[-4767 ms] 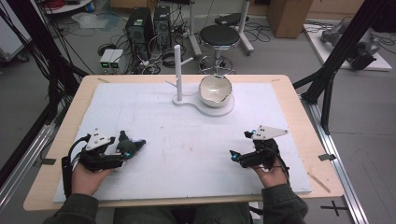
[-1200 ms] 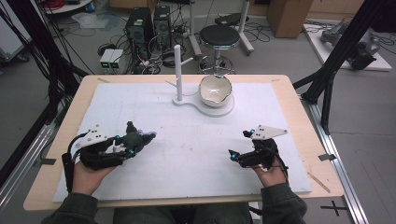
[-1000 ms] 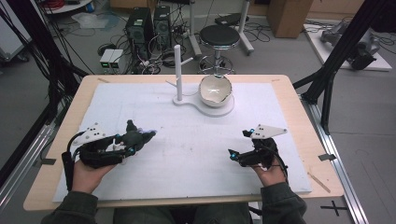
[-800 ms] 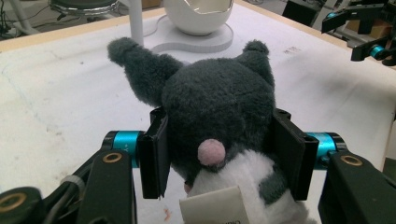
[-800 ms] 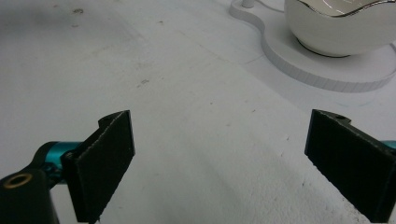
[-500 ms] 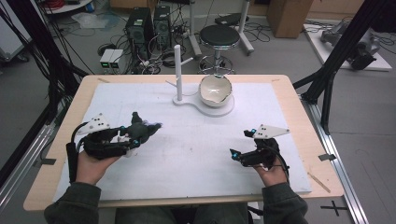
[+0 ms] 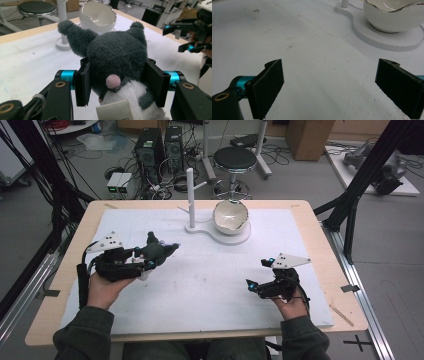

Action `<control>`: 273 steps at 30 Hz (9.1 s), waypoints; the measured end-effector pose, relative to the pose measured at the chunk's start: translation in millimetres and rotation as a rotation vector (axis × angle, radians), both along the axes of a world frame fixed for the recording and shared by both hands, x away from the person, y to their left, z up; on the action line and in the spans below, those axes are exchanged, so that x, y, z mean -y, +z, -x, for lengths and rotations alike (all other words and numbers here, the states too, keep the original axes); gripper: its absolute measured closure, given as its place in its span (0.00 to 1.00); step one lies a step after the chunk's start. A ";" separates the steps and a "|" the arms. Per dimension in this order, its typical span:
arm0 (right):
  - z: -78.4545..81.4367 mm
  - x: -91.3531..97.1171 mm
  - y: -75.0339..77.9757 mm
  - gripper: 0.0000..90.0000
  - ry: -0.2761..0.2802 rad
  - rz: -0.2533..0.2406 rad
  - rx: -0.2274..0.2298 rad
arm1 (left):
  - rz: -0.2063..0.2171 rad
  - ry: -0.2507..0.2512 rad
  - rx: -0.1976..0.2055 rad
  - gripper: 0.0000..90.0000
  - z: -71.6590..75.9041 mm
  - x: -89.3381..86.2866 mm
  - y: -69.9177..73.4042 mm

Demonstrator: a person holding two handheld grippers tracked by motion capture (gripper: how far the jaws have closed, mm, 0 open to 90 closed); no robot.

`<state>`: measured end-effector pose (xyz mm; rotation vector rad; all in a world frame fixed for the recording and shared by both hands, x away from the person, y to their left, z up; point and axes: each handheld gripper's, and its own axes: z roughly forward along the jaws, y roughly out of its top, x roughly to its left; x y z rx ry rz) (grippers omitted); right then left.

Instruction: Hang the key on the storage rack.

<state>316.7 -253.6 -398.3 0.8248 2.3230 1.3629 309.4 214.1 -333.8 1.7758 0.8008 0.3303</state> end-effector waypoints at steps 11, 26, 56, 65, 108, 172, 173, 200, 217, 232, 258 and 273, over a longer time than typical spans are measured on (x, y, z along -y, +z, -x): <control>-2.0 0.3 0.2 0.08 0.002 -0.006 0.005 | 0.037 0.017 -0.005 0.50 -14.7 4.6 11.5; -1.8 1.2 0.8 0.08 0.001 -0.011 0.008 | 0.051 0.053 -0.009 0.50 -33.9 12.1 21.6; -2.0 3.7 2.5 0.08 -0.008 -0.029 0.016 | 0.073 0.131 -0.020 0.51 -67.1 31.2 23.2; -2.6 3.2 2.3 0.08 -0.002 -0.028 0.017 | 0.077 0.165 -0.029 0.51 -74.2 31.6 20.5; -2.1 4.2 2.8 0.08 0.002 -0.035 0.016 | -0.031 0.257 -0.015 0.50 -116.7 56.6 23.5; -1.8 4.8 3.1 0.08 0.005 -0.039 0.026 | -0.208 0.258 -0.058 0.46 -128.9 78.8 1.8; -1.8 4.8 3.1 0.08 0.005 -0.038 0.026 | -0.211 0.259 -0.059 0.46 -128.8 79.2 1.5; -1.7 5.0 3.4 0.08 0.008 -0.041 0.036 | -0.247 0.259 -0.074 0.40 -132.4 81.2 -4.2; -3.2 6.6 2.7 0.08 0.001 -0.042 0.030 | -0.209 0.220 -0.031 0.39 -121.7 77.2 7.2; -3.5 18.1 -2.5 0.08 -0.029 -0.038 0.016 | -0.193 0.176 -0.012 0.39 -115.4 77.7 11.7; -5.7 24.0 -1.8 0.08 -0.072 -0.059 0.015 | -0.162 0.190 -0.017 0.37 -95.2 47.1 3.0; -1.9 24.9 -1.8 0.08 -0.079 -0.047 0.020 | -0.157 0.162 0.014 0.36 -81.6 43.1 8.9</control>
